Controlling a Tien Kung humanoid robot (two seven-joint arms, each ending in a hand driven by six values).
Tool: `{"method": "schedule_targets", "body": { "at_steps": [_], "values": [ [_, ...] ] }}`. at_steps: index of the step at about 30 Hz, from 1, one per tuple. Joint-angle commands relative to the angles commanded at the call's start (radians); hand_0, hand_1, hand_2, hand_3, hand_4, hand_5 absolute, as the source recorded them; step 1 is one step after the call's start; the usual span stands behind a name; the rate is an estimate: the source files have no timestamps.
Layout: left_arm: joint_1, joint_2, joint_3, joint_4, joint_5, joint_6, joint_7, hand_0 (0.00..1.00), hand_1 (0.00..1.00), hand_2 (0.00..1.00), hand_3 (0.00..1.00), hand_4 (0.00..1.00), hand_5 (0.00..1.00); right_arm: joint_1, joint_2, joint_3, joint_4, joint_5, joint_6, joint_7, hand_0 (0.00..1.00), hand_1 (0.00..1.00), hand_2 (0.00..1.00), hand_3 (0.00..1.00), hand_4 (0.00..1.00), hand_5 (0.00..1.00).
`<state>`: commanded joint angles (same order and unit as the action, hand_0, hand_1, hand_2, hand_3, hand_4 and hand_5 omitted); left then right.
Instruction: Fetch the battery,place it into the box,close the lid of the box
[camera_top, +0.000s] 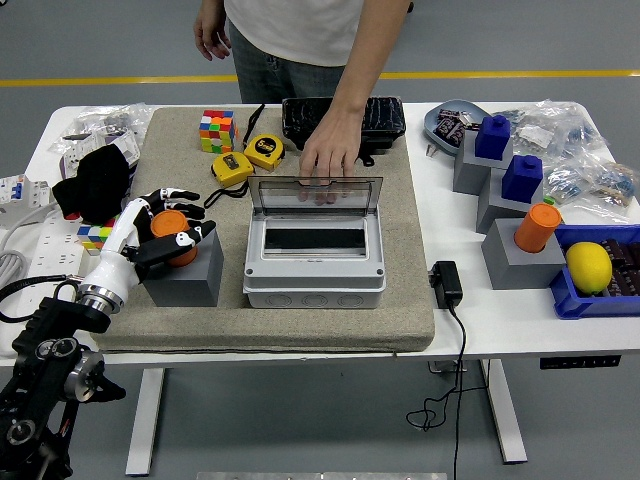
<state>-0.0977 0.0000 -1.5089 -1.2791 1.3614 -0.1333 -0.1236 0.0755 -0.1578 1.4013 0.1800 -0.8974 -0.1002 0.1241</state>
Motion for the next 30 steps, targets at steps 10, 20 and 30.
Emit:
{"method": "schedule_targets", "body": {
  "at_steps": [10,20,30],
  "values": [
    [0.003,0.0,0.008,-0.006,0.013,0.014,0.002,0.467,0.53,0.453,0.486,0.873,0.002,-0.001,-0.001,0.022,0.0,-0.01,0.0,0.001,0.918,0.886,0.828,0.85,0.998,0.998],
    [0.013,0.001,0.036,-0.029,0.029,0.019,0.009,0.483,0.533,0.459,0.494,0.875,0.002,-0.001,-0.003,0.026,0.0,-0.012,0.0,0.001,0.918,0.886,0.828,0.85,0.998,0.998],
    [0.023,0.002,0.047,-0.03,0.044,0.044,0.01,0.344,0.498,0.389,0.412,0.854,0.002,-0.004,-0.003,0.024,0.0,-0.012,0.001,0.002,0.918,0.886,0.828,0.85,0.998,0.998]
  ]
}}
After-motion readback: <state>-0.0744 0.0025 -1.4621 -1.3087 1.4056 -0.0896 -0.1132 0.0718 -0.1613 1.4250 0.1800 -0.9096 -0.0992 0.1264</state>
